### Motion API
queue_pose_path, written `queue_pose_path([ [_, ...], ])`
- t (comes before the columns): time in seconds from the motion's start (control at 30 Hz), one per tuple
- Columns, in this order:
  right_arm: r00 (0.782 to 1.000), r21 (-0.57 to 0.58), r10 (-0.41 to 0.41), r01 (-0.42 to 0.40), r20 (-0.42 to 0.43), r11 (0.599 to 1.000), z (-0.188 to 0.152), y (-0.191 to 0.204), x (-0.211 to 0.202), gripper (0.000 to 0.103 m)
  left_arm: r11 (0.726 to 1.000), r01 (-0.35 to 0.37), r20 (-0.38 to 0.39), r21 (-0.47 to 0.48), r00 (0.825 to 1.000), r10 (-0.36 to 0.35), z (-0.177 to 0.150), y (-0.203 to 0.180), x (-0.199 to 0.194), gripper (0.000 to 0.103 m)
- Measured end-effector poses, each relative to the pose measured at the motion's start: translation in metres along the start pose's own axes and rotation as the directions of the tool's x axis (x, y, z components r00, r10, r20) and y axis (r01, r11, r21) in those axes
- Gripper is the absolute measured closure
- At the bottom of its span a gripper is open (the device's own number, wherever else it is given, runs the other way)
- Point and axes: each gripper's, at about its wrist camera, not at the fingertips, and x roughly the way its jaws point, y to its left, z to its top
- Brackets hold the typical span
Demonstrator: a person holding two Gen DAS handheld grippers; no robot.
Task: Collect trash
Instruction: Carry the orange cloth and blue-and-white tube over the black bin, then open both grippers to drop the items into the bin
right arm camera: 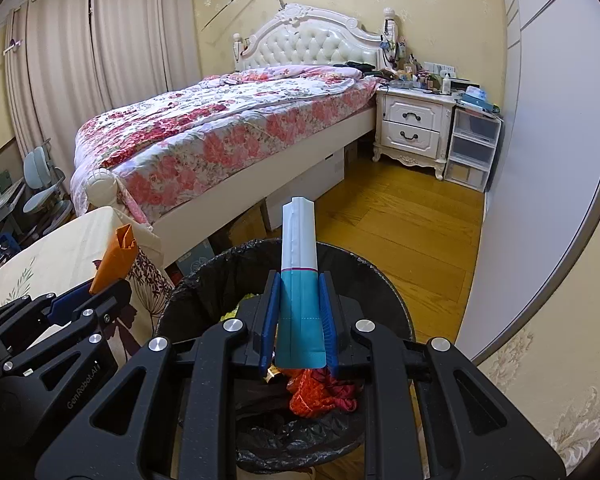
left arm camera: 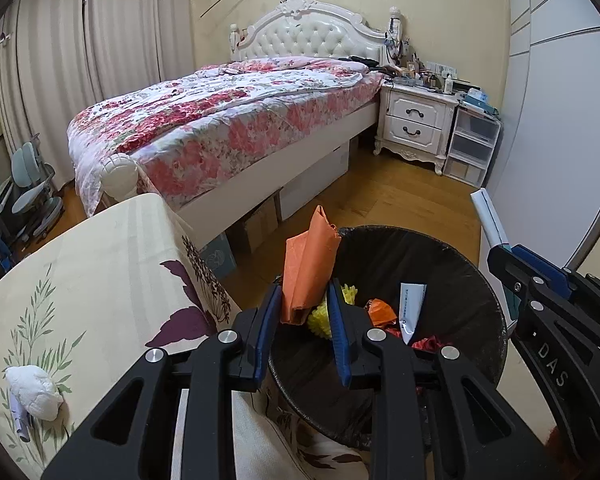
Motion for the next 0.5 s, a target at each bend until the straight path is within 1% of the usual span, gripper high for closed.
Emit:
queue_pose_path([
  [0.43, 0.999, 0.000, -0.018, 0.018, -0.027, 1.000, -0.001, -0.004, 0.014, 0.083, 1.000, 0.015, -0.024, 0.014, 1.000, -0.014, 0.003, -0.008, 0.012, 0.075],
  [0.5, 0.999, 0.001, -0.020, 0.020, -0.024, 1.000, -0.001, -0.003, 0.014, 0.082, 1.000, 0.015, -0.031, 0.014, 0.999, -0.014, 0.002, -0.009, 0.013, 0.072],
])
